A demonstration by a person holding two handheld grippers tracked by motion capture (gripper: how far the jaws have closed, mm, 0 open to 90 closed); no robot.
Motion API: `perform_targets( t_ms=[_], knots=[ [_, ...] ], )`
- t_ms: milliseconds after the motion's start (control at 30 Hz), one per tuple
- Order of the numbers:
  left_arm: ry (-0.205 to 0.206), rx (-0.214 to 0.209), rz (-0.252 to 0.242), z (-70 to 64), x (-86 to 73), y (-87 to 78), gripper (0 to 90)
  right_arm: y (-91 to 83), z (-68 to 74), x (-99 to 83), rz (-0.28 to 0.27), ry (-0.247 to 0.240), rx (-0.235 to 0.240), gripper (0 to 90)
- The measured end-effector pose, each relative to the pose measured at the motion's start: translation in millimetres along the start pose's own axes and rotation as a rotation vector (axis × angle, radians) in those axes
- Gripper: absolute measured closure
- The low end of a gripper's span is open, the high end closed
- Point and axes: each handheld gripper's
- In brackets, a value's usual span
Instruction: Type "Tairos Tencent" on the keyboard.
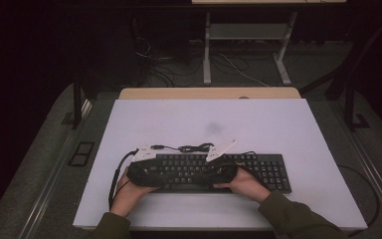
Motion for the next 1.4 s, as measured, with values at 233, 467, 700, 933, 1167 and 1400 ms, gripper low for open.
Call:
perform_targets(
  t_ms=[233,467,700,933,1167,1400],
  knots=[
    [0.002,0.002,-0.001,0.1,0.3,-0.4,23.2,1.5,2.1,0.8,0.022,-0.012,-0.010,89.4],
    [0.005,0.002,-0.003,0.0,0.5,-0.6,23.2,-0.5,1.5,1.4,0.007,-0.009,-0.005,89.4],
    [0.005,0.001,-0.007,0.0,0.9,0.2,23.3,-3.9,-0.6,2.0,-0.011,-0.003,-0.013,89.1],
    [0.014,-0.010,-0.009,-0.1,2.8,3.2,28.1,-10.9,-5.6,0.9,-0.034,0.033,-0.014,72.6],
    [0.026,-0.034,-0.021,-0.3,6.5,5.0,44.8,-16.9,-9.6,-2.0,-0.058,0.066,-0.044,54.6],
    [0.025,-0.068,-0.010,0.3,10.2,10.3,65.5,-23.2,-13.2,-6.5,-0.076,0.096,-0.099,38.7]
  ],
)
Point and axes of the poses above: each handheld gripper's, and its own axes: y roughly forward along the jaws, x roughly out of its top, z roughly to its left, and after that the axes turned 10 degrees about -x, right-handed
